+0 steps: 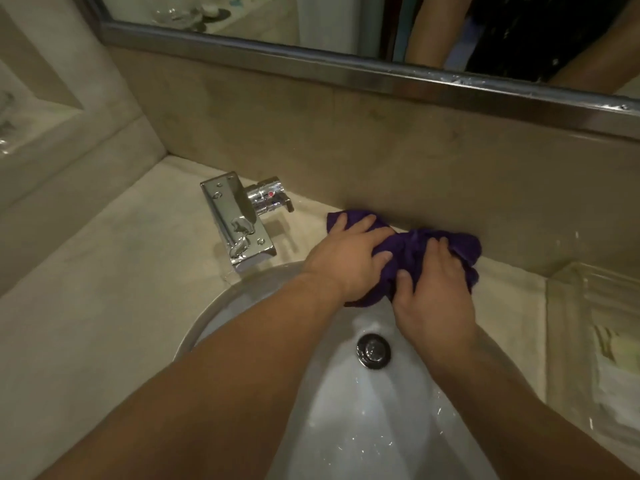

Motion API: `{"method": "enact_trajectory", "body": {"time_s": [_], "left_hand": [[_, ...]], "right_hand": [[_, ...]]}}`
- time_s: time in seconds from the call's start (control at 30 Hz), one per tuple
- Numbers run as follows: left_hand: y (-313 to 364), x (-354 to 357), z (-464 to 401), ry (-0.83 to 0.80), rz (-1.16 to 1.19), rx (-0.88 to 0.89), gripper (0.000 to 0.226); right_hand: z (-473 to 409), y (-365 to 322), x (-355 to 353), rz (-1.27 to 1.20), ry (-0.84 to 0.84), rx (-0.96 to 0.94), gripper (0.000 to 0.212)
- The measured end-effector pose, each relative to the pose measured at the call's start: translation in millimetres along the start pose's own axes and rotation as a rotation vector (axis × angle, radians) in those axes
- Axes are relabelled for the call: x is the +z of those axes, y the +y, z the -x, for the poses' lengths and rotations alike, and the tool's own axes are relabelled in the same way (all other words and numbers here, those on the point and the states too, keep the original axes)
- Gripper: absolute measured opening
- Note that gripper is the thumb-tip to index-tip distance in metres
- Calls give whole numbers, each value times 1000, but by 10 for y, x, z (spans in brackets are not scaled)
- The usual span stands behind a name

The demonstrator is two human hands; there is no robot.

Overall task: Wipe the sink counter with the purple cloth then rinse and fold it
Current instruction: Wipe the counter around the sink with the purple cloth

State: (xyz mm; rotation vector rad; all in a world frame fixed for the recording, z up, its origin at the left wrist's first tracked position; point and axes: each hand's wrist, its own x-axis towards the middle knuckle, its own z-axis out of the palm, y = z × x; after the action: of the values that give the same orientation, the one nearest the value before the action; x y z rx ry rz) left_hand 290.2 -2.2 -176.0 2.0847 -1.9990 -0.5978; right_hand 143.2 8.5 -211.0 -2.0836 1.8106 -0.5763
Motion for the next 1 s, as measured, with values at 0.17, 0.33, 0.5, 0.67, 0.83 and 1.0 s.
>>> {"method": "enact_trajectory", "body": {"time_s": [0.17,0.33,0.5,0.67,0.83,1.0], "left_hand": [[-61,-69,134,36,1,-66,49],[-96,-93,370,127,28,-97,48],[-188,-12,499,197,72,-135,48],[-277,-7,658,200,112,-251,49],[-539,-34,873,213,11,-278,51],[-719,-9,1075,218,-69,-199,49]], "right_hand": [[-32,-137,78,37,-36,-68,67],[-52,-212,113,19,-76,-162,64],[-101,-278,137,-40,-112,-255,55],[-104,-420,172,-94,-133,-350,48],[-37,-632,290,-107,-188,-439,37],[98,-759,337,-93,-198,-500,45]]}}
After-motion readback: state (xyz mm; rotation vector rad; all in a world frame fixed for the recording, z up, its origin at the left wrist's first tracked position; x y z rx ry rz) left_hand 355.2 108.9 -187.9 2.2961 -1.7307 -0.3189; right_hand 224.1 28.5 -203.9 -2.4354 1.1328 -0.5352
